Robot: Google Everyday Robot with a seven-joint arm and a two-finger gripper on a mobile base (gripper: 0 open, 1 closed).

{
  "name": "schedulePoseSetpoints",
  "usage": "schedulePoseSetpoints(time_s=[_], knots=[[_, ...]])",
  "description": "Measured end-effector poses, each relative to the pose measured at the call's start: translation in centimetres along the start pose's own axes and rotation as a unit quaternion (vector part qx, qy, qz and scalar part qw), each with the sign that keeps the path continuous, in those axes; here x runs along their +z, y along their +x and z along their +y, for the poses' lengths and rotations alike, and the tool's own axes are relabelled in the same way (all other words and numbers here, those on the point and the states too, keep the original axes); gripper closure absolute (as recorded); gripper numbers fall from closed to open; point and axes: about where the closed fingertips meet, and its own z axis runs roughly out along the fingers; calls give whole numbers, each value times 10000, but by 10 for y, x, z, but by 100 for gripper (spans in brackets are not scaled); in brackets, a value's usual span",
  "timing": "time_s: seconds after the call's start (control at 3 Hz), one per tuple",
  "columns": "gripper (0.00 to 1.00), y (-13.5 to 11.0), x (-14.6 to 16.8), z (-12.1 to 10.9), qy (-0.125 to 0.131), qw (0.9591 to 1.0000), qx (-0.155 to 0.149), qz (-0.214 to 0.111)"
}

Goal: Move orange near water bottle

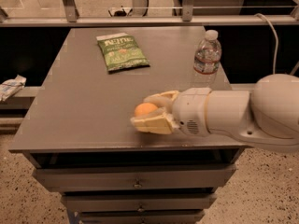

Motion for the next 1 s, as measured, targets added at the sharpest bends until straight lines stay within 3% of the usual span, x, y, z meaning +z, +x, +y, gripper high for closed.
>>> schedulePoseSetpoints(time_s=[0.33, 0.67, 1.0], knots=[[100, 37, -66, -16, 350, 9983, 398, 263], [100, 56, -98, -42, 708, 9951, 630, 297], [100, 54, -99, -79, 1022, 9925, 631, 220]])
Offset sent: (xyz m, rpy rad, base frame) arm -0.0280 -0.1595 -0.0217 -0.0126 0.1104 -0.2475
